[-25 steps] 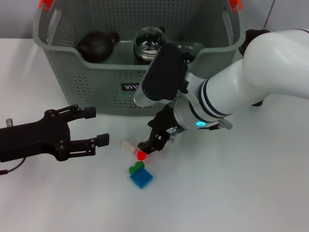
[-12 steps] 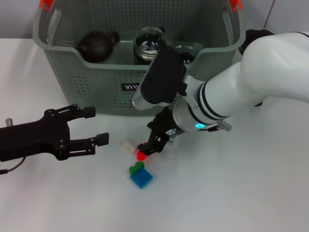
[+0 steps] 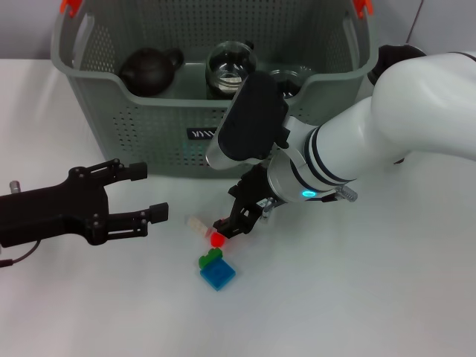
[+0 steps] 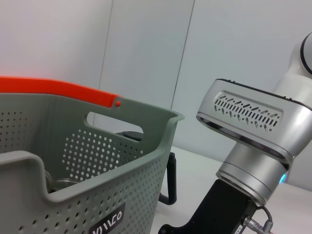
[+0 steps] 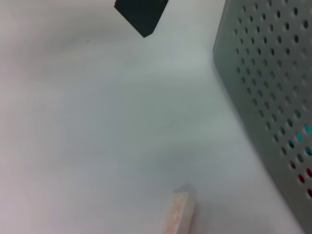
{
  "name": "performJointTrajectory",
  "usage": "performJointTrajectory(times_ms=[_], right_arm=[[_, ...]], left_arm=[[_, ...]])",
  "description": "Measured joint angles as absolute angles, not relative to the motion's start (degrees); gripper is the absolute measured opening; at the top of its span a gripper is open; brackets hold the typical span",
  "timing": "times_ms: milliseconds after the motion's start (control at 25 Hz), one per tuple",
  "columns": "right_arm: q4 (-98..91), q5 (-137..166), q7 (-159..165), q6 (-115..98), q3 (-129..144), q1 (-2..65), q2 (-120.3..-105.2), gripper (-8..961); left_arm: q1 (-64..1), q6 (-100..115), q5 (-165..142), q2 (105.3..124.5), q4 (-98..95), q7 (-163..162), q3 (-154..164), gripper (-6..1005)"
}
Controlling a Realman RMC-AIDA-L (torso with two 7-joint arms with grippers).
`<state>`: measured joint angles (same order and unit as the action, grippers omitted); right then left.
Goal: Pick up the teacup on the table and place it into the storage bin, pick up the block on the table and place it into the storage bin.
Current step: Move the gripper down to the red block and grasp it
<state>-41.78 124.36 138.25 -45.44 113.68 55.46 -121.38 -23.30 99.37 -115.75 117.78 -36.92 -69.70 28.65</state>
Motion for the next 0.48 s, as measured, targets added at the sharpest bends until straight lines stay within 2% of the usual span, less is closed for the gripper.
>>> performJointTrajectory(times_ms=[480], right_arm=[[-41.7, 124.4, 138.4, -44.6, 113.7, 55.5, -121.22, 683]], left_arm=[[-23.5, 99.4, -115.8, 117.68, -36.9, -69.7, 28.7, 864]])
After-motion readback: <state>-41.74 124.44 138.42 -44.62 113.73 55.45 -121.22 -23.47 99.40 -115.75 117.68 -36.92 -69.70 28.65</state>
